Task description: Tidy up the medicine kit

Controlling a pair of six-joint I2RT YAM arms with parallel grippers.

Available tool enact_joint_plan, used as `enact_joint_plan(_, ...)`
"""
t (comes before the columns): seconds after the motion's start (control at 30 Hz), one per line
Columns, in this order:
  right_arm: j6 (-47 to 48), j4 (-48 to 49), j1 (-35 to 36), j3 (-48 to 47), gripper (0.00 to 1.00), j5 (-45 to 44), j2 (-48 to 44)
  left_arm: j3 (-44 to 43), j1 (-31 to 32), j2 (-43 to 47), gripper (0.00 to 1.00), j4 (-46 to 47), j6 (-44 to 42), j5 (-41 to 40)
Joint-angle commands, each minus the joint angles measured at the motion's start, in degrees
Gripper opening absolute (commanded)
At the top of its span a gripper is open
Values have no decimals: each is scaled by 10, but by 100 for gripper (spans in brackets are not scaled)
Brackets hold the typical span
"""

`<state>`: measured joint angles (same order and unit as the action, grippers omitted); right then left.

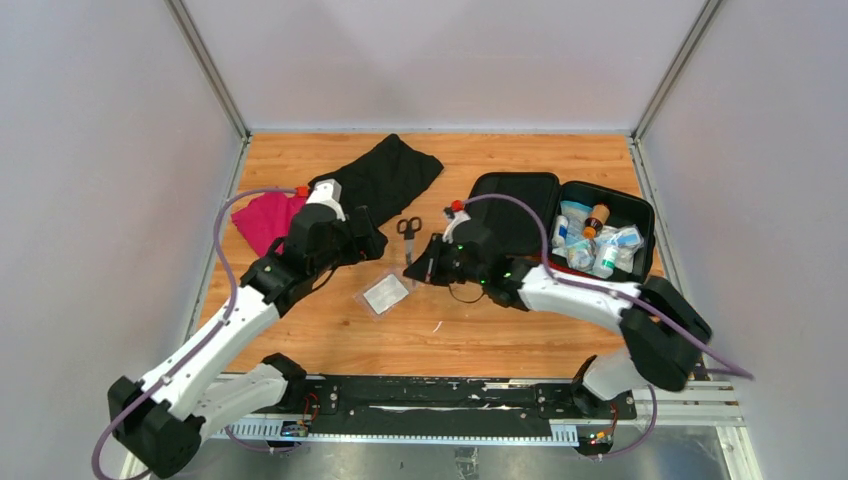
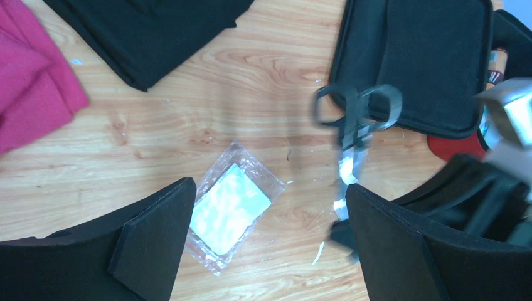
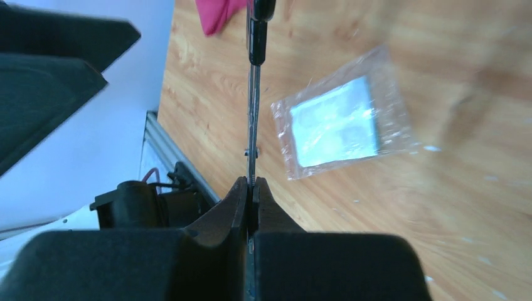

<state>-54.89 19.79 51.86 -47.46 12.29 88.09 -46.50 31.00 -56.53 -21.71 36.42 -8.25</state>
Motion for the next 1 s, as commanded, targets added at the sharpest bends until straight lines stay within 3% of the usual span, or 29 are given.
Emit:
enact_joint_plan(0.0,114,-146,-58,25,0,-94,-137,-23,2,55,96,-79,-60,-17)
enact_joint_plan(0.17,209,-312,-189,33,0,-178,-306,-31,2,78,97,-147,-104,-3)
enact_joint_plan(0.37,334,-444,-370,7,0,-244,-371,-21,1,95,99,-185,-141,-10)
enact_joint_plan(0.47,360,-466,-479,-9,0,-179,-334,-10,2,108,99,-186,-148,-25)
enact_joint_plan(0.63,388,-482,-589,-54,0,-72,-227,9,2,140,99,-174,-154,-28)
enact_joint_plan(0.97,428,-505,-664,-166,2,96,-17,15,2,139,100,-163,-163,-18)
